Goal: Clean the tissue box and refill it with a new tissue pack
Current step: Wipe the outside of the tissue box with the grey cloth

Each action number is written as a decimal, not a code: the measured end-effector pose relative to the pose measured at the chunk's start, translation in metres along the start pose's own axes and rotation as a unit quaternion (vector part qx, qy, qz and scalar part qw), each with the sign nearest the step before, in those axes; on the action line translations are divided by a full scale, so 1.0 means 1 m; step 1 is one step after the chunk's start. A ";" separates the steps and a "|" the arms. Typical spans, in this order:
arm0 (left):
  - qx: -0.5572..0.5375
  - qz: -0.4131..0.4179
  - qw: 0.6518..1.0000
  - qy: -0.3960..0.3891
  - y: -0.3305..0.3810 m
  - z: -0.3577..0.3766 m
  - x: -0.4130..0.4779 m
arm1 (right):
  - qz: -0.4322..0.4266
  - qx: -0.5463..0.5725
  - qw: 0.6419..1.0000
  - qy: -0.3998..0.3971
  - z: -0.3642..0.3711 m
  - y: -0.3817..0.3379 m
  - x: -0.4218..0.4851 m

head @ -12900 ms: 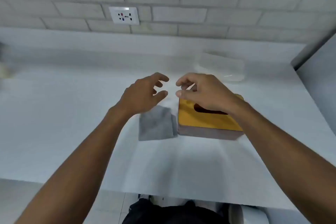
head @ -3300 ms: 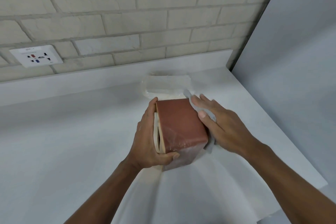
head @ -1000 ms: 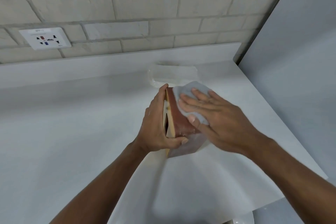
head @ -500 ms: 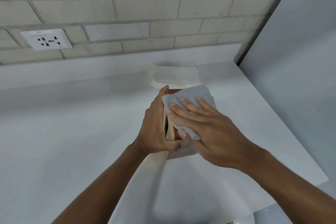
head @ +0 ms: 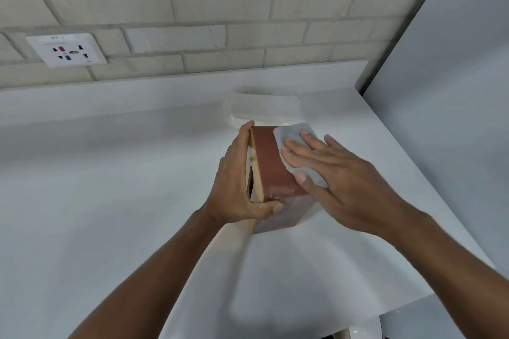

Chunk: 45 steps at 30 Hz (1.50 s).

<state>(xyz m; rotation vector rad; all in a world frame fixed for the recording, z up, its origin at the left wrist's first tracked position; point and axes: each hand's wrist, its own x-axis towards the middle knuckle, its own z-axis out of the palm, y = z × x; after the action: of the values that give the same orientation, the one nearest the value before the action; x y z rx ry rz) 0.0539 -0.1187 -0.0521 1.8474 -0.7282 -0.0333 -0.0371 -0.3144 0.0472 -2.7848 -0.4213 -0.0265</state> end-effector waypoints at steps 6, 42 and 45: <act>-0.006 -0.014 1.000 -0.023 -0.003 -0.002 0.000 | -0.100 -0.010 0.995 0.001 0.014 -0.017 -0.009; 0.016 -0.020 1.000 -0.012 0.004 -0.002 -0.003 | 0.010 0.010 0.995 0.103 0.027 -0.019 -0.006; 0.003 -0.021 1.000 -0.020 0.002 -0.002 -0.004 | -0.081 -0.038 0.993 0.082 0.038 -0.029 -0.015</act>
<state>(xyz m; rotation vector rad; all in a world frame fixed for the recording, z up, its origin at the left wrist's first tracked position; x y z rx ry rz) 0.0504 -0.1154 -0.0504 1.8722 -0.7169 -0.0958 -0.0606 -0.2804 0.0195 -2.7869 -0.6148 -0.3119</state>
